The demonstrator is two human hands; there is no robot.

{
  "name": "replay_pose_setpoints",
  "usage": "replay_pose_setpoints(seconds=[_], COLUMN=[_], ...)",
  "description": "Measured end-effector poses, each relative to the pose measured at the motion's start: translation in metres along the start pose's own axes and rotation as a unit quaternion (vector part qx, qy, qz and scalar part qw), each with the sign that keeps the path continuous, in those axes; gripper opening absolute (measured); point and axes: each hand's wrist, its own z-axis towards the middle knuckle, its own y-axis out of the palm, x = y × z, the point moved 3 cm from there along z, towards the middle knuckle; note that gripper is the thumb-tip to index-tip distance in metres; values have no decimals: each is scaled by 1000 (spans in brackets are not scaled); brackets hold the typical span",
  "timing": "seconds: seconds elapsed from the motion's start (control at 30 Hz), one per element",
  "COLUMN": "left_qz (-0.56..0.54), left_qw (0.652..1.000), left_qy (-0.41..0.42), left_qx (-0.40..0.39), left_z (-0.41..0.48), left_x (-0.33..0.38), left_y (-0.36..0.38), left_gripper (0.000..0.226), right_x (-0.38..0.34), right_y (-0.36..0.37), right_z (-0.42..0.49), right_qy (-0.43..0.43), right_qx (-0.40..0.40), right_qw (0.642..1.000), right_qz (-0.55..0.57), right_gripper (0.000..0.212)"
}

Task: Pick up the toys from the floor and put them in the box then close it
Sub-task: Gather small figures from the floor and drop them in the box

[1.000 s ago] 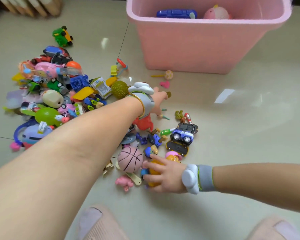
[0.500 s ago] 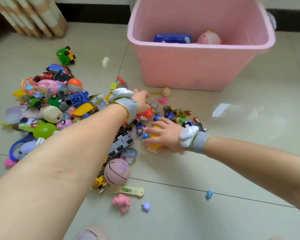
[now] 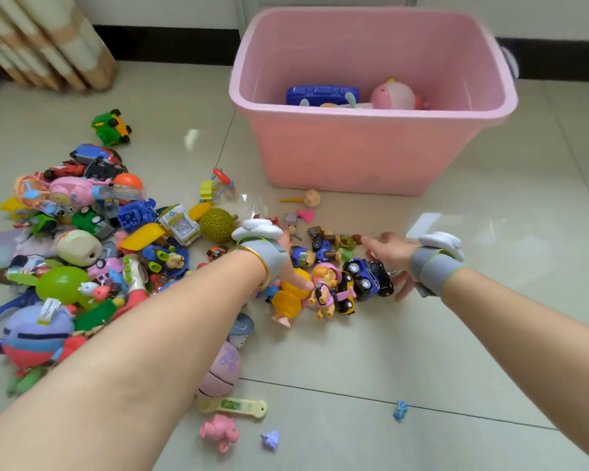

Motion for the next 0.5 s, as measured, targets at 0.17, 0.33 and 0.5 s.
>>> replay_pose_setpoints(seconds=[0.17, 0.33, 0.5], left_qz=[-45, -132, -203], left_qw=[999, 990, 977], left_qy=[-22, 52, 66], left_qx=[8, 22, 24], left_z=[13, 3, 20], left_x=[-2, 4, -4], left_y=[10, 1, 12], left_gripper=[142, 128, 137], right_x=[-30, -56, -64], right_y=[25, 39, 46], right_z=[11, 19, 31], right_qy=[-89, -130, -178], right_qx=[22, 19, 32], right_qw=[994, 979, 972], right_qz=[-54, -154, -147], right_gripper=[69, 68, 65])
